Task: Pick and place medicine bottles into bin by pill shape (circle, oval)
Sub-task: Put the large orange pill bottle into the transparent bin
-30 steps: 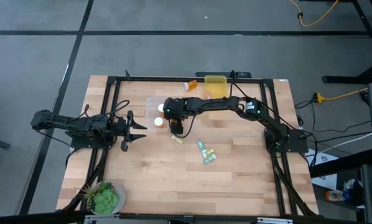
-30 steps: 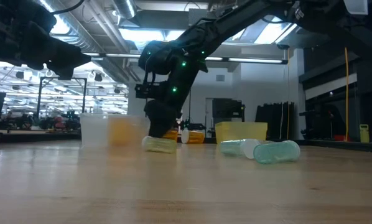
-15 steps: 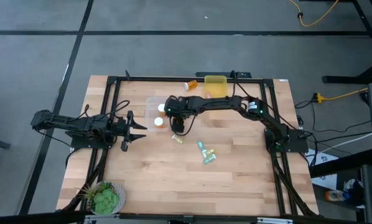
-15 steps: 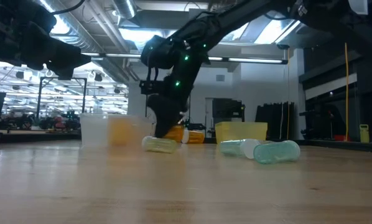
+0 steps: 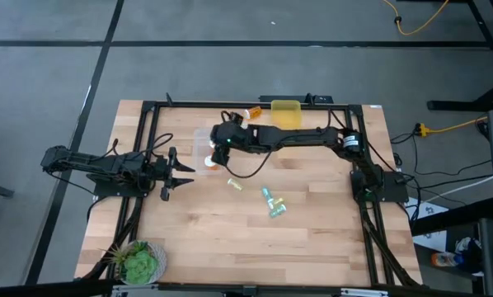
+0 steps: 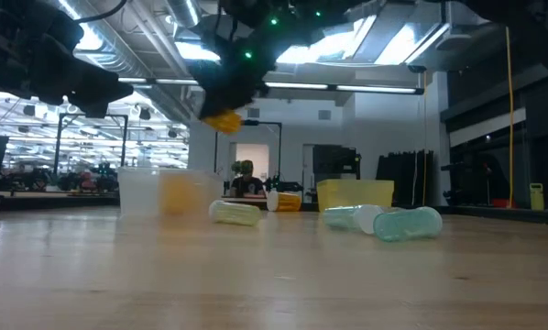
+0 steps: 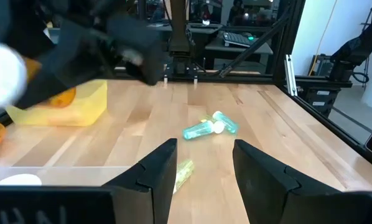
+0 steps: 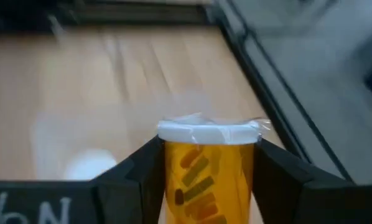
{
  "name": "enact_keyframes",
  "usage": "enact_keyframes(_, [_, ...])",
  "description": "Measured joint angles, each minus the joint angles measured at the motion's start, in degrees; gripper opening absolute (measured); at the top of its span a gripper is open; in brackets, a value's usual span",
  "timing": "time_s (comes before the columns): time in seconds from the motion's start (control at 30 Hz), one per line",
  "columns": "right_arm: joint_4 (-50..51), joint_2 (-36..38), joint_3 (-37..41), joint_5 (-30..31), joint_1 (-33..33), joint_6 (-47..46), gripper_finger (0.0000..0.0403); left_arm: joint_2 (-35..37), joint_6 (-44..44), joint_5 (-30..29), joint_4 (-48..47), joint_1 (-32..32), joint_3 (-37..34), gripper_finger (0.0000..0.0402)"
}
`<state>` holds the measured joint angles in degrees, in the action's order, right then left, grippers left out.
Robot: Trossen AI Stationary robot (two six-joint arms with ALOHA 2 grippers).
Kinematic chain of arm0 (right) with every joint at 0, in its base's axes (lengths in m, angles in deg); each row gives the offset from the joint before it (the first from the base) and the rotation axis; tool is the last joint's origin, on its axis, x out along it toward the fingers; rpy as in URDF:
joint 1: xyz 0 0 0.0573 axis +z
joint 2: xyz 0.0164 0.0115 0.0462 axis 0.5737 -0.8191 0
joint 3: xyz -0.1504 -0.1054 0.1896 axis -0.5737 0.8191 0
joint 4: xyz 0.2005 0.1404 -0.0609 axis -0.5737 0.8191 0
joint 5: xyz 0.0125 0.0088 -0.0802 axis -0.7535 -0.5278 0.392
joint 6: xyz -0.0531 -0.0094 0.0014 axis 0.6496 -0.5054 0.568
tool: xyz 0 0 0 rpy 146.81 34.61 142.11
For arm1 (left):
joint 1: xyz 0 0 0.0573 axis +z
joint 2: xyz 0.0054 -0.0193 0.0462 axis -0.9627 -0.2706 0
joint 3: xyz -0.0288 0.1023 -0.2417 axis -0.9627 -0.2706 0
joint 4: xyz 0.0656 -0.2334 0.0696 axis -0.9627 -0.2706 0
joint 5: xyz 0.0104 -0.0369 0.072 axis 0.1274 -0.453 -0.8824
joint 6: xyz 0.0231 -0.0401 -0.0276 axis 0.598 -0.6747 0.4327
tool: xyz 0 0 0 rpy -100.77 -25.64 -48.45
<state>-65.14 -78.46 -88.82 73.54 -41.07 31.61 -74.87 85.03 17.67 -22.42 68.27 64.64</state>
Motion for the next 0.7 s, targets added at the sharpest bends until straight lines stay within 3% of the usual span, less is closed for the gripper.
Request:
enact_keyframes(0.13, [-16.3, 0.0, 5.4, -4.3, 0.4, 1.2, 0.019, 0.0, 0.0, 0.0, -0.1, 0.0, 0.0, 0.0149])
enact_keyframes(0.33, [-32.4, -0.2, 18.3, -5.3, -0.2, -6.1, 0.019, 0.0, 0.6, 0.0, -0.4, 0.0, 0.0, 0.0149])
enact_keyframes(0.6, [-80.4, -0.1, 36.4, -8.9, -0.4, -7.4, 0.019, 0.0, 0.6, 0.0, -0.4, 0.0, 0.0, 0.0149])
enact_keyframes(0.7, [-90.0, -0.1, 42.1, -11.1, -1.3, -9.2, 0.019, 0.0, 0.6, 0.0, -0.4, 0.0, 0.0, 0.0149])
